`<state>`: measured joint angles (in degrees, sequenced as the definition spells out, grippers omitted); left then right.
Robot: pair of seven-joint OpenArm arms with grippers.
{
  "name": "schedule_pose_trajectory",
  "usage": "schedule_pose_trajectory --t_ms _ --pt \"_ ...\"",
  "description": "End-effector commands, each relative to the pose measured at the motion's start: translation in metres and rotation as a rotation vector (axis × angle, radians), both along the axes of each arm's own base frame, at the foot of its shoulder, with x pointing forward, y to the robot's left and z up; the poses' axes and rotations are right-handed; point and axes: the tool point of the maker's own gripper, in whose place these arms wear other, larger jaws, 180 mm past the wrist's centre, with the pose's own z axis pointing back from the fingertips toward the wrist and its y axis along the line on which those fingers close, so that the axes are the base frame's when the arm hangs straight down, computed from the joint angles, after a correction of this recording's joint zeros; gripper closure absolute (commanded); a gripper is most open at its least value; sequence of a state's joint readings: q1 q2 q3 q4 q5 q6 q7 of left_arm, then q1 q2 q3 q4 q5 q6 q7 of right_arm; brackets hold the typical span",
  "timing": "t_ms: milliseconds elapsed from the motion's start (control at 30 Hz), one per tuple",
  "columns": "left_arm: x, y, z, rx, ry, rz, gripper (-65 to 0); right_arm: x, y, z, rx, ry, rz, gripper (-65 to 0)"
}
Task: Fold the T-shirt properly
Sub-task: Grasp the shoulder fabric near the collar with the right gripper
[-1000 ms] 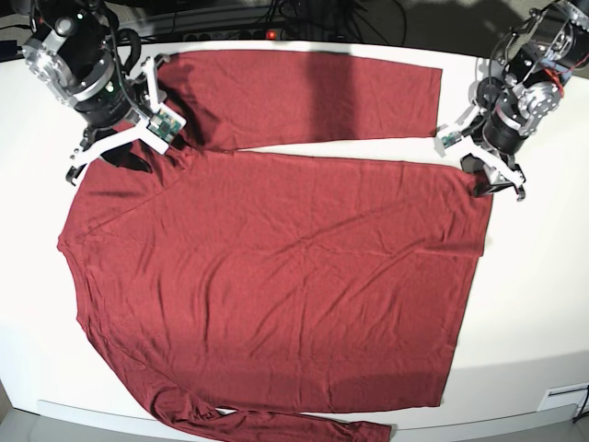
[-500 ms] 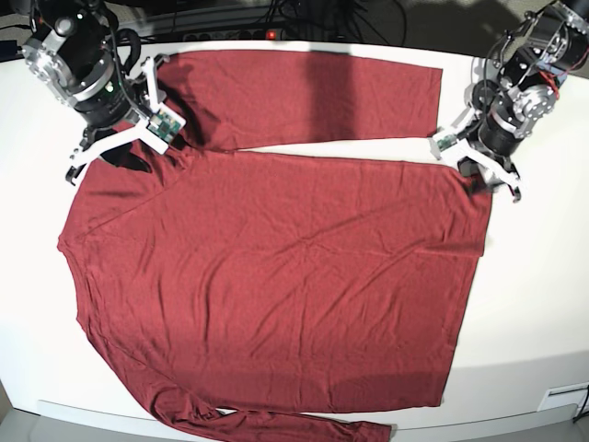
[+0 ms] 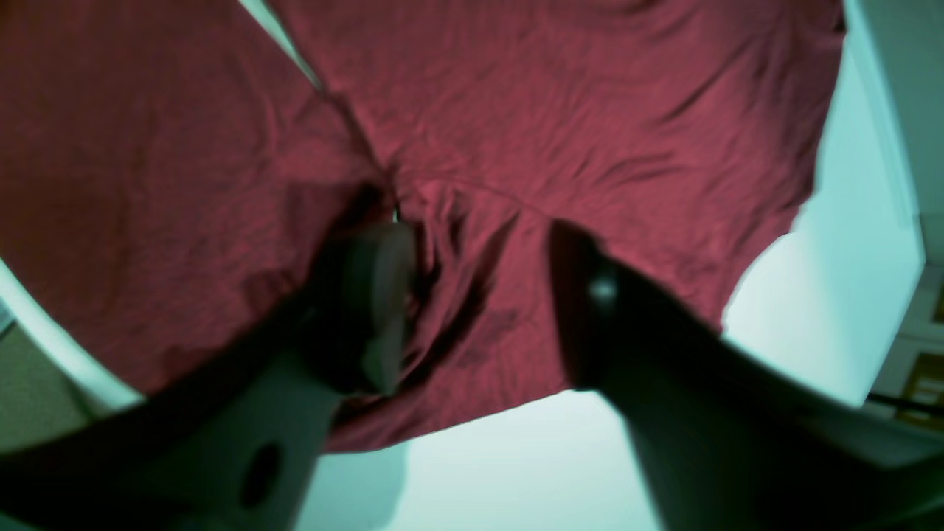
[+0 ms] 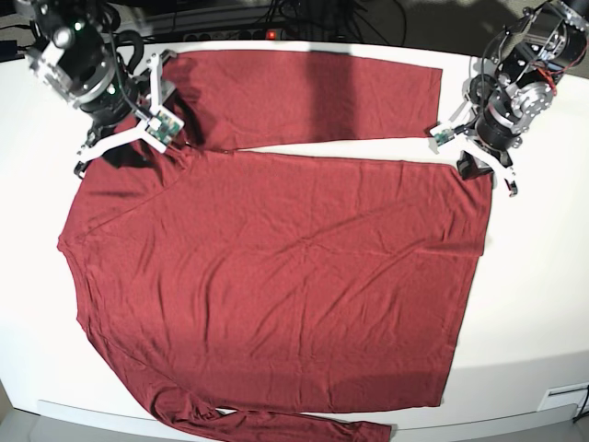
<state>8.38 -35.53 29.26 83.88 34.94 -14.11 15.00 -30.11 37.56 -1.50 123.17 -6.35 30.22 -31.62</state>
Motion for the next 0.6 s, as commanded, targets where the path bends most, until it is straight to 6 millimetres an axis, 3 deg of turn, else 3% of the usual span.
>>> schedule_pose_trajectory --t_ms 0,167,300,400,567 --pt "-0.008 0.001 -0.005 0.0 0.046 -0.012 0.0 0.011 -0.004 0.005 0.0 -0.041 -0.017 -38.0" --pt "-0.007 0.001 -0.005 -0.001 0.045 -0.012 0.0 0.046 -0.022 -0.014 0.069 -0.072 -0.21 -40.7" --pt "-0.007 0.0 -0.005 -0.002 0.045 -0.012 0.0 0.062 -0.007 -0.034 0.243 -0.016 -0.305 -40.7" --pt "-0.008 -0.001 -0.005 -0.018 0.05 -0.002 0.0 0.065 -0.001 -0.047 0.288 0.025 -0.352 -40.7" --pt "-0.009 -0.002 -0.005 -0.043 0.061 0.013 0.0 0.054 -0.004 -0.071 0.263 0.144 -0.428 -40.7"
